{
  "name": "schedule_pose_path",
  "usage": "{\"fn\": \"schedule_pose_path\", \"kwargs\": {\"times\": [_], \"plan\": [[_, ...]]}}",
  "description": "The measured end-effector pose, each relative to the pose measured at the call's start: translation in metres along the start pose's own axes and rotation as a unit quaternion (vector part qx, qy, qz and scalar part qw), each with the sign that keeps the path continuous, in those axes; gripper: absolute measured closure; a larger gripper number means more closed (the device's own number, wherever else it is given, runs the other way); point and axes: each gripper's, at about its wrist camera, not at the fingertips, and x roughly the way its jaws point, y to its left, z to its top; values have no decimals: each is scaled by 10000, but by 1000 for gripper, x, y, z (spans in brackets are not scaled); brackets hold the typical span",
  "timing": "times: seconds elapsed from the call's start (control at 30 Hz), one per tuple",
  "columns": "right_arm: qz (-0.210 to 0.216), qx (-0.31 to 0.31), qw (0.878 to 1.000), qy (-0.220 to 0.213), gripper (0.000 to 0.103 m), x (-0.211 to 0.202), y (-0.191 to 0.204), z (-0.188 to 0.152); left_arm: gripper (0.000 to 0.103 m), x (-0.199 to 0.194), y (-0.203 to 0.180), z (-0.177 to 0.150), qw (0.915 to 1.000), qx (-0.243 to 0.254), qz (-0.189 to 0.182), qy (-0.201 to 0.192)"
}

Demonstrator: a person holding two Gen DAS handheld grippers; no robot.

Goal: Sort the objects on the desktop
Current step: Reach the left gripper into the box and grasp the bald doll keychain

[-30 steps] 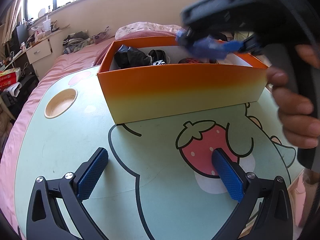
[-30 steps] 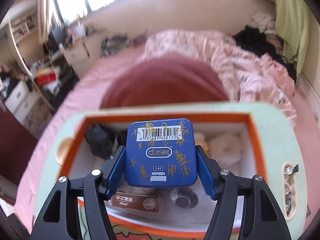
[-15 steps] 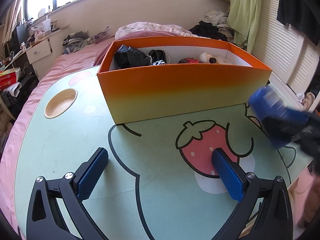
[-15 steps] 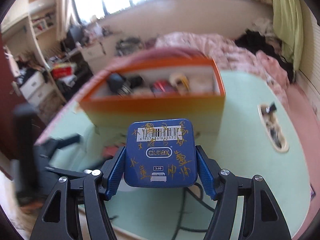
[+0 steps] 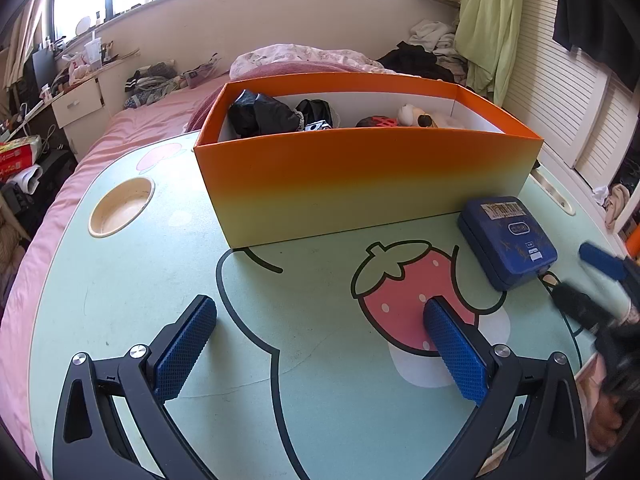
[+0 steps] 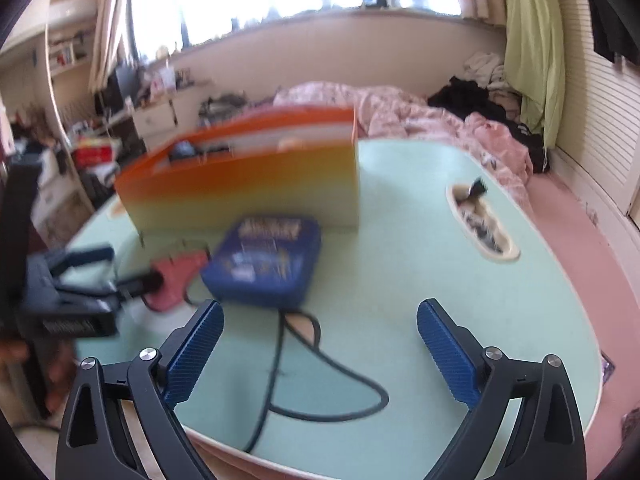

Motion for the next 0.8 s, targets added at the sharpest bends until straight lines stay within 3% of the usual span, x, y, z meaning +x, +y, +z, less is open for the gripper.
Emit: {"fn": "schedule_pose_path", "kwargs": {"times": [0.1,0.2,0.23,0.27,0.37,0.4,0.43,0.47,0.5,0.53,0.6,0.73,0.8], "plan": [[-428,-282,9986,-112,0,9,8,-5,0,2,-2,1,10000,32,-1,15],[-365,-274,9989,-139,0,9,9,-6,0,0,-2,3,9998,123,-116,138],[-354,-270,9989,-151,0,9,7,-6,1,-5,-2,6,9992,128,-337,156],[-352,-266,9989,-162,0,9,5,-7,5,-12,-1,9,9988,61,-475,40],[-350,-265,9989,-168,0,8,4,-10,6,-55,3,32,9926,-285,-809,-859],[-355,-263,9989,-170,0,8,4,-9,15,-65,-1,45,9900,-280,-967,-988],[-362,-269,9988,-176,0,8,5,-9,23,-67,-10,66,9889,-176,-1208,-851],[-364,-276,9988,-180,0,8,5,-10,41,-62,-19,83,9878,-112,-1429,-607],[-359,-280,9988,-183,0,7,4,-10,50,-55,-25,95,9869,-96,-1558,-416],[-360,-278,9988,-182,0,8,6,-8,50,-35,-39,118,9847,-97,-1741,1],[-359,-277,9988,-182,0,8,7,-8,50,-7,-55,139,9840,-168,-1729,404],[-356,-279,9988,-201,0,6,9,-8,50,64,-84,173,9917,-236,-896,888],[-353,-279,9988,-203,0,6,10,-8,50,83,-83,174,9910,-311,-701,1099]]}}
